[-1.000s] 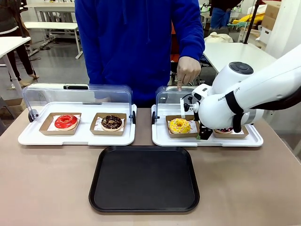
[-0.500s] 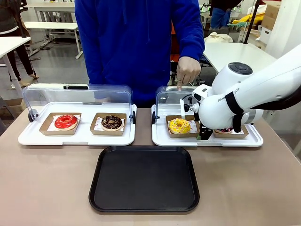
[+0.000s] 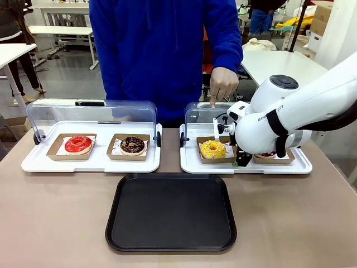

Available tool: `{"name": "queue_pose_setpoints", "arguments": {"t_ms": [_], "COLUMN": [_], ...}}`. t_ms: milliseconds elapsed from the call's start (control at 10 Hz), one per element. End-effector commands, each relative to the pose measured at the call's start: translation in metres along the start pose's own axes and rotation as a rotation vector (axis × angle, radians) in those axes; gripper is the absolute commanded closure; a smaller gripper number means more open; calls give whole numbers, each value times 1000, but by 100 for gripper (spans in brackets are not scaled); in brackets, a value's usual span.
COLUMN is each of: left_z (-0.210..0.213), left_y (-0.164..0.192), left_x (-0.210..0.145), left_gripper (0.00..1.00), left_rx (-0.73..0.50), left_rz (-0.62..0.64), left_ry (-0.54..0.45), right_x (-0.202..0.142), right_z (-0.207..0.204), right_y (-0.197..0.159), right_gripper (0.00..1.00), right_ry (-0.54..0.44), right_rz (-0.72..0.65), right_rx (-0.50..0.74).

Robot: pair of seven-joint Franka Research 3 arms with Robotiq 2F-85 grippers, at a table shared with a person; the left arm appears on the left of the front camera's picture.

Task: Move the third donut from the left to the tray.
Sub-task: Pick up the Paper togo box containing the Donut indicated by the person and place it on the Handle tray.

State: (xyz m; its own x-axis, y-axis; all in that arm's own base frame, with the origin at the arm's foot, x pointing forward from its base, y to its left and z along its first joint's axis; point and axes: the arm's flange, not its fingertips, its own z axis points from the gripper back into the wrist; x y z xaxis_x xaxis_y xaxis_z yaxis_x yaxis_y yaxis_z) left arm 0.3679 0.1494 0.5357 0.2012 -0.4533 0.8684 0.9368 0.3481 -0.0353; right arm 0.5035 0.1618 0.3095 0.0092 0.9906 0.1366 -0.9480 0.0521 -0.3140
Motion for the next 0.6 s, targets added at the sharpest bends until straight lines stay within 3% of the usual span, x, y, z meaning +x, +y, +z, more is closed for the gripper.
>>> {"name": "queue_pose_setpoints", "arguments": {"t_ms": [0, 100, 300, 400, 500], "left_z": [0, 0, 0, 0, 0], "left_y": [0, 0, 0, 0, 0], "left_x": [2, 2, 2, 2, 2], "left_gripper": [0, 0, 0, 0, 0], "left_rx": [-1, -1, -1, -1, -1], "left_rz": [-21, -21, -21, -21, -21], "left_ry": [-25, -25, -25, -25, -25], "right_x": [5, 5, 5, 5, 5], "right_z": [-4, -5, -5, -5, -5], "right_y": [-6, -7, -7, -6, -6], "right_gripper": [57, 100, 100, 84, 94], "right_ry": [9, 7, 11, 14, 21], "right_rz": [3, 3, 1, 3, 6], "right_rx": [-7, -8, -4, 3, 14]}}
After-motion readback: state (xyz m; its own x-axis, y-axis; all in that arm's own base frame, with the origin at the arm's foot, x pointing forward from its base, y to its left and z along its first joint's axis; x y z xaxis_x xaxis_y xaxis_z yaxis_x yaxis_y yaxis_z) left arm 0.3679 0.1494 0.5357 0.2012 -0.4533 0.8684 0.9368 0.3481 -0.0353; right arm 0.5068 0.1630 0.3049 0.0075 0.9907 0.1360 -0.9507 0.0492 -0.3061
